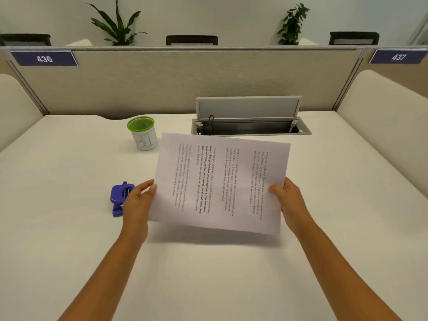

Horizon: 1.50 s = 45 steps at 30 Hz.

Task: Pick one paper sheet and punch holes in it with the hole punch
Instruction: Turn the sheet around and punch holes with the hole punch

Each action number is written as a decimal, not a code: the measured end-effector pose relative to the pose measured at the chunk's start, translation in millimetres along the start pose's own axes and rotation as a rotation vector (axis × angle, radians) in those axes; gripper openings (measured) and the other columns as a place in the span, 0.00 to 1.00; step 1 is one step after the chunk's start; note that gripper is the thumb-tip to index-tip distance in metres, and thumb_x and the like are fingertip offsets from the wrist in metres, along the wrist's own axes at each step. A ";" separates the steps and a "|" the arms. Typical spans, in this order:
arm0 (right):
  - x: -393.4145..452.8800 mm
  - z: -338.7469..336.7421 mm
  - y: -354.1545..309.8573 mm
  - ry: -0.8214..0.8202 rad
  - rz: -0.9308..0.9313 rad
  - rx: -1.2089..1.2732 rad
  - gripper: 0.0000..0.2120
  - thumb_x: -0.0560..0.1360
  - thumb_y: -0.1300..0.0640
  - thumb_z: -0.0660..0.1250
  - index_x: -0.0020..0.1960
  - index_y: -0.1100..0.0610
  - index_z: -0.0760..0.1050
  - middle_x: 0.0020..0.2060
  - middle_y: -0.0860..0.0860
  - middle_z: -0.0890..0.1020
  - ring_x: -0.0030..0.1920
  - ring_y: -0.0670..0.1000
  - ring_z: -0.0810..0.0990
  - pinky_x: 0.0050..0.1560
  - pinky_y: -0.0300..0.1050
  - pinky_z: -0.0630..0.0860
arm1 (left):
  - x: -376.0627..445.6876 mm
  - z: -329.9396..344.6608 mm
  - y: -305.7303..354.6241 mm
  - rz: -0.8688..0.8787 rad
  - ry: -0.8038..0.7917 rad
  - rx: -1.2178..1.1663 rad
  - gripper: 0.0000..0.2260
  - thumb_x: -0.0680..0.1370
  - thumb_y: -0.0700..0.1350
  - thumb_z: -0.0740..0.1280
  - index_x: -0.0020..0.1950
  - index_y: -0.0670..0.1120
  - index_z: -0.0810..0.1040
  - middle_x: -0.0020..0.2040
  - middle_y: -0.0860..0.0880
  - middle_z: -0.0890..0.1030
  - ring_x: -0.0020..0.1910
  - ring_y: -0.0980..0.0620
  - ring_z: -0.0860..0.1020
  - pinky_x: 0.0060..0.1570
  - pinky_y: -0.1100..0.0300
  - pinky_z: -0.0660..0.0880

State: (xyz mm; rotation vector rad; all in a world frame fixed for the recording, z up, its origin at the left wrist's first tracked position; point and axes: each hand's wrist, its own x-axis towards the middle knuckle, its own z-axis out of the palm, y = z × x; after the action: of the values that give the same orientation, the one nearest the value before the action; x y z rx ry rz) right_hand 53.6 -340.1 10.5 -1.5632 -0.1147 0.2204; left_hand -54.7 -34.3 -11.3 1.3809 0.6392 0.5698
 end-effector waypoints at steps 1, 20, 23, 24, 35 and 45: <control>0.6 -0.8 -0.6 0.002 -0.012 -0.012 0.14 0.76 0.63 0.59 0.51 0.47 0.77 0.46 0.48 0.85 0.45 0.52 0.84 0.38 0.42 0.81 | -0.3 0.9 0.7 0.038 -0.031 0.086 0.04 0.76 0.48 0.66 0.50 0.54 0.78 0.46 0.57 0.82 0.44 0.58 0.79 0.39 0.63 0.75; -0.5 -3.6 10.9 0.013 -0.123 -0.048 0.14 0.75 0.62 0.67 0.48 0.42 0.77 0.43 0.39 0.84 0.45 0.40 0.83 0.40 0.31 0.79 | -18.9 11.9 10.6 0.174 -0.137 0.048 0.11 0.75 0.43 0.66 0.49 0.60 0.76 0.44 0.63 0.82 0.44 0.64 0.81 0.36 0.73 0.76; -1.2 -7.3 18.7 0.015 -0.083 -0.071 0.14 0.74 0.61 0.68 0.48 0.42 0.77 0.43 0.38 0.84 0.45 0.40 0.83 0.40 0.31 0.78 | -21.8 10.5 5.4 0.160 -0.146 0.054 0.10 0.77 0.43 0.65 0.49 0.60 0.76 0.43 0.63 0.82 0.43 0.63 0.81 0.37 0.72 0.77; -1.3 -8.3 21.3 0.016 -0.073 -0.082 0.13 0.74 0.61 0.68 0.48 0.42 0.77 0.44 0.38 0.84 0.45 0.41 0.83 0.40 0.30 0.78 | -22.4 10.0 3.5 0.152 -0.146 0.053 0.10 0.77 0.43 0.64 0.49 0.60 0.76 0.43 0.63 0.83 0.43 0.62 0.81 0.37 0.71 0.77; 8.1 -19.3 26.4 0.096 0.039 0.188 0.07 0.74 0.61 0.68 0.49 0.51 0.78 0.45 0.52 0.84 0.46 0.52 0.84 0.47 0.45 0.82 | -18.7 10.1 -1.5 0.070 -0.140 -0.050 0.10 0.78 0.42 0.62 0.53 0.56 0.77 0.49 0.58 0.82 0.50 0.56 0.80 0.50 0.57 0.77; -7.5 17.5 27.3 0.111 0.143 0.741 0.13 0.75 0.65 0.64 0.58 0.55 0.76 0.51 0.52 0.84 0.51 0.50 0.83 0.49 0.43 0.82 | -32.6 25.1 -4.4 -0.053 -0.146 -0.268 0.09 0.79 0.41 0.61 0.56 0.51 0.76 0.51 0.53 0.82 0.48 0.55 0.81 0.44 0.60 0.81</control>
State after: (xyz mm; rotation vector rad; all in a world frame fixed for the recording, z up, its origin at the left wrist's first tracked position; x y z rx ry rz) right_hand 40.7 -324.8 -16.2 -0.8414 0.1547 0.2515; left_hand -60.0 -75.3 -11.2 1.1388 0.4615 0.4878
